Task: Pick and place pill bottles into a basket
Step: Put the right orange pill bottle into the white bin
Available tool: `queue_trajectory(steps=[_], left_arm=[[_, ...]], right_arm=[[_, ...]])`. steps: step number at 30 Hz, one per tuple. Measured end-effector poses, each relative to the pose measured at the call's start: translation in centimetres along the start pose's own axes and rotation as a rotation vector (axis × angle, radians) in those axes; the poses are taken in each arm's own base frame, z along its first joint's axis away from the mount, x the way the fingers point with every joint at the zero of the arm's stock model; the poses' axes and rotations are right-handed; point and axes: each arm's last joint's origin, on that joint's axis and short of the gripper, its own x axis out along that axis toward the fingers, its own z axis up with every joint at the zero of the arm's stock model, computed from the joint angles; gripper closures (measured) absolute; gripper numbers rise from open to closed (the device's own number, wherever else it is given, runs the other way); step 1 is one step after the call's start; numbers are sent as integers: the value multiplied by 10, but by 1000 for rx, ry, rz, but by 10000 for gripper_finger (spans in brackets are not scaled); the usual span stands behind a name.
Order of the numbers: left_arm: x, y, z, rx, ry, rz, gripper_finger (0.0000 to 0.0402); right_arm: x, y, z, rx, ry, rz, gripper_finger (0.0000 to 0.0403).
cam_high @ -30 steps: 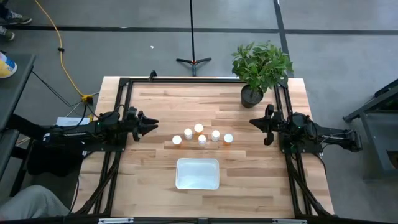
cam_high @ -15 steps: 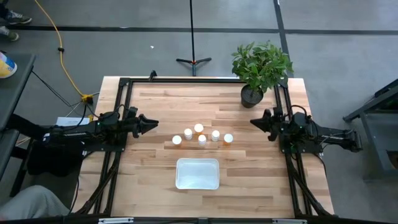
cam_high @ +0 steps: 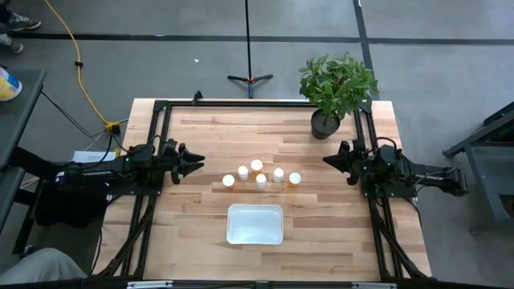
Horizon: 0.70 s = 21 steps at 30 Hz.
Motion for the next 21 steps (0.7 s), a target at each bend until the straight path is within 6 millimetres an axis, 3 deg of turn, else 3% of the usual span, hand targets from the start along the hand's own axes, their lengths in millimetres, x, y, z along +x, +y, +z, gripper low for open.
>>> queue_trajectory(steps=[7,15,21], left_arm=[[-14,-8,12,145,242,116,186],[-13,-26,42,248,235,174,186],[-2,-28,47,279,304,208,186]], right_arm=[[2,3,3,-14,109,-38,371],[12,25,41,-179,330,-233,267],[43,36,61,-246,564,-337,186]])
